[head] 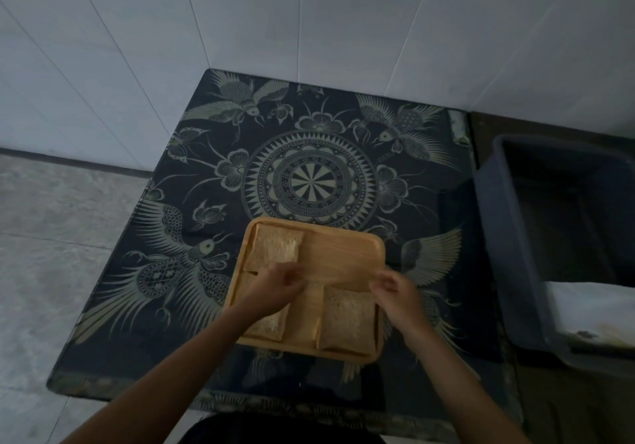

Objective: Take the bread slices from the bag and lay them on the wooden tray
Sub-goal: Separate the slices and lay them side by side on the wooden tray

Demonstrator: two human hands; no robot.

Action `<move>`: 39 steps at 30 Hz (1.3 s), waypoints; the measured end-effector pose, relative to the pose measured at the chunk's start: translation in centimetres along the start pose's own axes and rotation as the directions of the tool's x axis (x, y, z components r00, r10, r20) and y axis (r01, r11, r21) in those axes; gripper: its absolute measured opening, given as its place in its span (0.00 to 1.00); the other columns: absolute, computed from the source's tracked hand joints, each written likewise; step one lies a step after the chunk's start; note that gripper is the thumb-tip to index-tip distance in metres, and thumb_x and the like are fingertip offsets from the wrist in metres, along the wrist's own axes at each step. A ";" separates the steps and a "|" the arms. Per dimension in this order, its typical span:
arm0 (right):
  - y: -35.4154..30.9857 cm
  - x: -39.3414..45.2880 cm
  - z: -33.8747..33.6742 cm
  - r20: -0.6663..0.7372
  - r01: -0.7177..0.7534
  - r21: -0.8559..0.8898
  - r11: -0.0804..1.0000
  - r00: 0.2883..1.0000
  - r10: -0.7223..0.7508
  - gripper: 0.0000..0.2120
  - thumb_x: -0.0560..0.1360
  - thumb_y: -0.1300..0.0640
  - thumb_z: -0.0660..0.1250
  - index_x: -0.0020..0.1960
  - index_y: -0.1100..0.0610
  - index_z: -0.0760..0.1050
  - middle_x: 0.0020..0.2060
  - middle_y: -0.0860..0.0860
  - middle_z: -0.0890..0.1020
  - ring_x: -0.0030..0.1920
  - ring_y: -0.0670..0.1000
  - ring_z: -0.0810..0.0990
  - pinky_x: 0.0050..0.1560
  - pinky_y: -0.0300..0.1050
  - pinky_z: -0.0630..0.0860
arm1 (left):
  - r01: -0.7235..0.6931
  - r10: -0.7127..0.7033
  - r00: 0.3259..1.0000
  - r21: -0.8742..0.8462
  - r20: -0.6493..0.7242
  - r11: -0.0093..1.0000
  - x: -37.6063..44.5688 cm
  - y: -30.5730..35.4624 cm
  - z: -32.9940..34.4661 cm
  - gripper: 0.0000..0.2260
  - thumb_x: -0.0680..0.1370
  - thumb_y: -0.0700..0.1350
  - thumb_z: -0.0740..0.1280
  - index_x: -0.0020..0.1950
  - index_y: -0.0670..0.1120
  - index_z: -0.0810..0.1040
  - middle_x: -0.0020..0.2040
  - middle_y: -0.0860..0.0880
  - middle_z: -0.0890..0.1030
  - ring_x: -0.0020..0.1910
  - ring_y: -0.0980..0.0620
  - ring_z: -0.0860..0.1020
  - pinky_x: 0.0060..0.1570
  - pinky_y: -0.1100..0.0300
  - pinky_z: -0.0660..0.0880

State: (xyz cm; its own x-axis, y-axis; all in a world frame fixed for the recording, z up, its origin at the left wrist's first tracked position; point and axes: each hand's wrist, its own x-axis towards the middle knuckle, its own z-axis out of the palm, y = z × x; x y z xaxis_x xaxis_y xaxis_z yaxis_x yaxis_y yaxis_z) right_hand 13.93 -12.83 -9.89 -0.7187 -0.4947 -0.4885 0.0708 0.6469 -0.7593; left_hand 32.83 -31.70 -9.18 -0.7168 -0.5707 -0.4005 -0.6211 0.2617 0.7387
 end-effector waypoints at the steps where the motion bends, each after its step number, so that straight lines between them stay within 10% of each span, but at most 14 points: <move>1: 0.7 -0.3 -0.4 -0.006 -0.024 0.000 1.000 1.000 0.024 0.15 0.79 0.57 0.71 0.65 0.57 0.79 0.53 0.48 0.83 0.55 0.48 0.82 0.60 0.52 0.81 | 0.019 -0.019 1.000 -0.001 0.021 1.000 -0.2 0.1 0.8 0.15 0.78 0.47 0.70 0.64 0.46 0.80 0.52 0.52 0.82 0.53 0.53 0.82 0.47 0.65 0.74; 24: 6.8 -3.7 0.6 0.109 -0.001 -0.231 0.973 0.994 0.027 0.20 0.80 0.56 0.71 0.70 0.60 0.77 0.64 0.53 0.83 0.58 0.47 0.81 0.55 0.36 0.73 | 0.250 -0.249 0.968 -0.164 0.030 0.954 -4.1 -0.8 9.5 0.17 0.77 0.45 0.71 0.66 0.46 0.78 0.56 0.48 0.83 0.52 0.50 0.83 0.55 0.52 0.81; 39: 6.4 -3.6 0.0 0.136 -0.061 0.094 0.994 0.990 0.048 0.16 0.75 0.51 0.76 0.62 0.52 0.81 0.50 0.42 0.84 0.50 0.41 0.83 0.44 0.37 0.82 | 0.247 -0.259 0.966 -0.308 0.001 0.919 -4.1 0.1 8.8 0.07 0.76 0.45 0.73 0.52 0.47 0.79 0.49 0.48 0.84 0.47 0.50 0.83 0.45 0.55 0.81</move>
State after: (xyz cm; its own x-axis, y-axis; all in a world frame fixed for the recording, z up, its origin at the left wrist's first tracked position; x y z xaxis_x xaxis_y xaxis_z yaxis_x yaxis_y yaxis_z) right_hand 16.97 -6.86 -12.97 -0.6141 -0.5376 -0.5778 0.1791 0.6181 -0.7654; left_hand 32.93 -22.53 -12.22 -0.5318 -0.6180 -0.5790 -0.6500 -0.1403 0.7468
